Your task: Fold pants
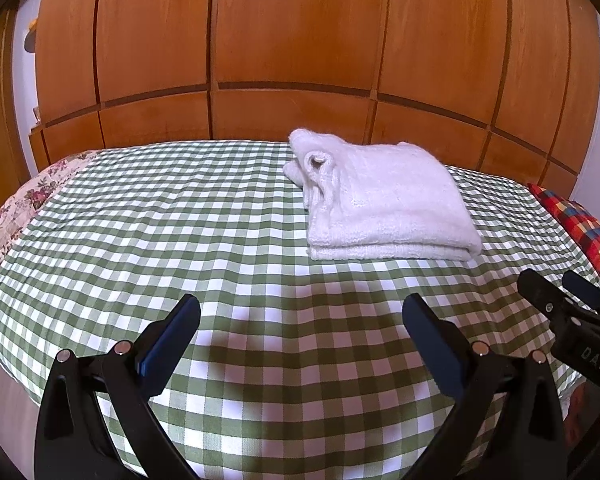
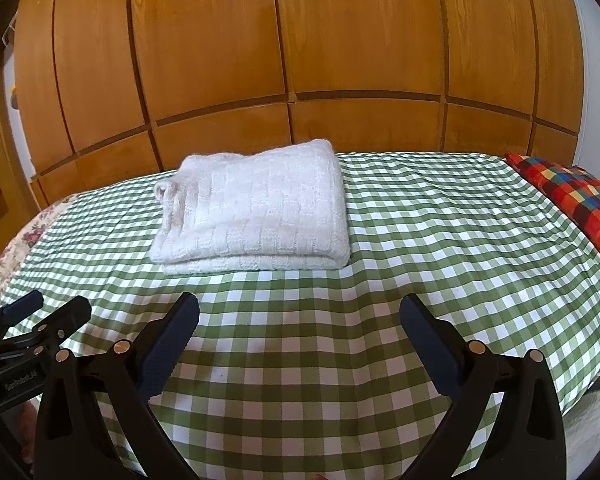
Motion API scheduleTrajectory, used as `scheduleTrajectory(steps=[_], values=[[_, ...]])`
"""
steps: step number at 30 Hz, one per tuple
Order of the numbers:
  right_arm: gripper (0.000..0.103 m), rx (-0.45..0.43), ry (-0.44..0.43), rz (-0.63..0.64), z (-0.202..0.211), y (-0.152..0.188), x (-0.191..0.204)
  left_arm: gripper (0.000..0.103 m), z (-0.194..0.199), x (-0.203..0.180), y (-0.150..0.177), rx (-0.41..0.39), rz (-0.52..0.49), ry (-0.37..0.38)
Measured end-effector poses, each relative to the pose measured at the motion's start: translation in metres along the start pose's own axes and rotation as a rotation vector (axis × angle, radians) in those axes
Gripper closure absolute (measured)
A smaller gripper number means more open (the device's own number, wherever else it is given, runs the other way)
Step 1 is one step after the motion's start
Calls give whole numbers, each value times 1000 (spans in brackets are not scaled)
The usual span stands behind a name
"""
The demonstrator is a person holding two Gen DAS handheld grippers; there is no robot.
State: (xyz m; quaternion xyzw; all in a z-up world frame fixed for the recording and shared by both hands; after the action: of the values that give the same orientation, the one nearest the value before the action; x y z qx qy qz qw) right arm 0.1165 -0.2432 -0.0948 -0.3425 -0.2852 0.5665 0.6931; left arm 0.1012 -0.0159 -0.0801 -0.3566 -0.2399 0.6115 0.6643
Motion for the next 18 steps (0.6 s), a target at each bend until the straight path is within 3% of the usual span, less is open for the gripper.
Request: scheduleTrajectory(steps=[18], values=[[4, 16, -7, 2, -4, 5, 3, 2, -2, -1, 3, 13, 4, -1]])
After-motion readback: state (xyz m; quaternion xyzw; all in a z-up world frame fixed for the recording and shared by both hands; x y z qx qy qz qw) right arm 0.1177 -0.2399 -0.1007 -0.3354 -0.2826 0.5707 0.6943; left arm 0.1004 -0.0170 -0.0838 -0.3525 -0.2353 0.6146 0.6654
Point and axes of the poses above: each gripper's, at about its wrist camera, not at the fingertips, and z roughly against the way its jaws point, x to its left, y to its underside, the point moved 10 cm from there along -z, roughly the way its jaws point, and after that the axes turned 5 degrees about y, right-handed, at the moved point
